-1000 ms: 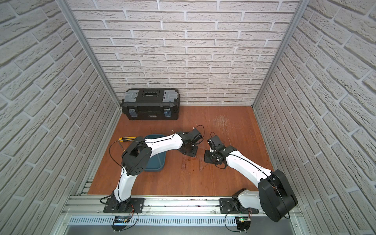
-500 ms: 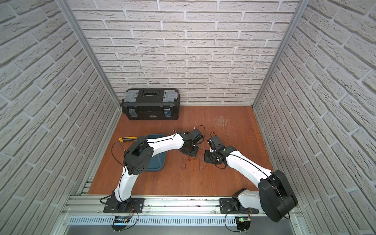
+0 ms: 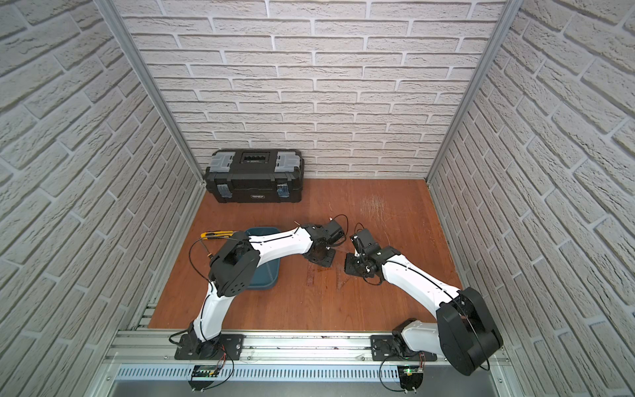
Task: Put the scattered rulers into the storage box
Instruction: Pick up the ruler from the center of the board.
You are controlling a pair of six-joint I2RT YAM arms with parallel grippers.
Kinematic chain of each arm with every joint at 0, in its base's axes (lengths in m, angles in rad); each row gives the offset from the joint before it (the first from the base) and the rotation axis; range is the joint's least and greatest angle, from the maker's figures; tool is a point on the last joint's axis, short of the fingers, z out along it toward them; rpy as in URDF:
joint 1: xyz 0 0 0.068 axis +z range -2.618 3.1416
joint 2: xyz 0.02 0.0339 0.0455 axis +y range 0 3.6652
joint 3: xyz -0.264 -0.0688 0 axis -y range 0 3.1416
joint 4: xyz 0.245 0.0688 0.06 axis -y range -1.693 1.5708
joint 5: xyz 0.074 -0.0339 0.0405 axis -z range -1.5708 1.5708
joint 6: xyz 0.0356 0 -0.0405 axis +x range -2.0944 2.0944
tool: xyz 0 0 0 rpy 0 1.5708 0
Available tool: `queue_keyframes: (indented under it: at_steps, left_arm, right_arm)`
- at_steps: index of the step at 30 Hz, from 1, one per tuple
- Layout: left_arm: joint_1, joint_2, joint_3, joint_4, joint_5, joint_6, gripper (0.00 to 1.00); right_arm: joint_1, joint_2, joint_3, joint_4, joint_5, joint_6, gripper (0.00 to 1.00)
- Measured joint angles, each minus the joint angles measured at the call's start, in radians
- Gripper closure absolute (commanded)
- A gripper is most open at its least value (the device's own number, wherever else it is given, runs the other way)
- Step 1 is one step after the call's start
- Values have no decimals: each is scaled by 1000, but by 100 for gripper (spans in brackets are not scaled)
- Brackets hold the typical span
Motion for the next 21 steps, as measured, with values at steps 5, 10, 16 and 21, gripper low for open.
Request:
queue_keyframes:
  at_steps: [5,10,16,21]
  left_arm:
    - [-2,0,-2,-1,-13,0,76]
    - [-2,0,-2,-3,-19,0,80]
    - [-2,-1,-6,1,-19,0,81]
    - [0,-14,-31,26,-14,1,81]
  right_arm:
    - [0,0,0,5,0,3,65]
    - [0,0,0,5,0,3,65]
    - [0,1,0,9,-1,3,65]
    - [0,24,1,30,-16,3,65]
